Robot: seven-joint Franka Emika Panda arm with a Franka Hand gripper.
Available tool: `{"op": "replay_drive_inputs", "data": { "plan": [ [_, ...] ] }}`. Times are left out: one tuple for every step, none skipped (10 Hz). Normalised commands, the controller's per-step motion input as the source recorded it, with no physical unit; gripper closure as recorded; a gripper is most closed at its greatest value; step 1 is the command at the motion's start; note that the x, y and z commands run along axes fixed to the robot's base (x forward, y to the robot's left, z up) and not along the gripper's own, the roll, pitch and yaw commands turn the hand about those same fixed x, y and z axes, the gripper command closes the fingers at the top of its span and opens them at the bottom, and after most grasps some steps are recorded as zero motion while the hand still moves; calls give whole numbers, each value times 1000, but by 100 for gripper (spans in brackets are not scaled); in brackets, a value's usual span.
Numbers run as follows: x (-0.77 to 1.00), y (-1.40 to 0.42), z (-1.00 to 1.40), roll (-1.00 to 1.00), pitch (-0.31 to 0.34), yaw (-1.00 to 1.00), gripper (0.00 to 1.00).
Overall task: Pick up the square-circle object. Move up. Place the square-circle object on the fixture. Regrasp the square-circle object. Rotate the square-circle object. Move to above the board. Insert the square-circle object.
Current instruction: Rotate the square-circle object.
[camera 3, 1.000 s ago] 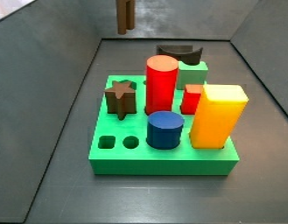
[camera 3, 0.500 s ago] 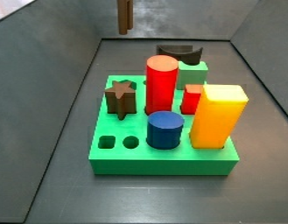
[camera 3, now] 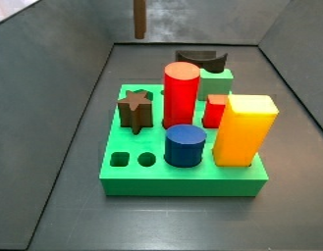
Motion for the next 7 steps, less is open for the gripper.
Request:
{"op": "replay_drive_inputs", "data": {
  "plan": [
    [9,2,-1000,-261,-77,89,100],
    [12,10,-1000,-223,-65,49,100],
    [14,12,-1000,-199,-56,27,100],
    [16,14,-1000,-165,-52,2,100],
    [16,18,-1000,-150,-58,-6,100],
    [15,24,-968,-135,-66,-10,100],
    [11,25,-724,-121,-69,-14,100]
  ]
}}
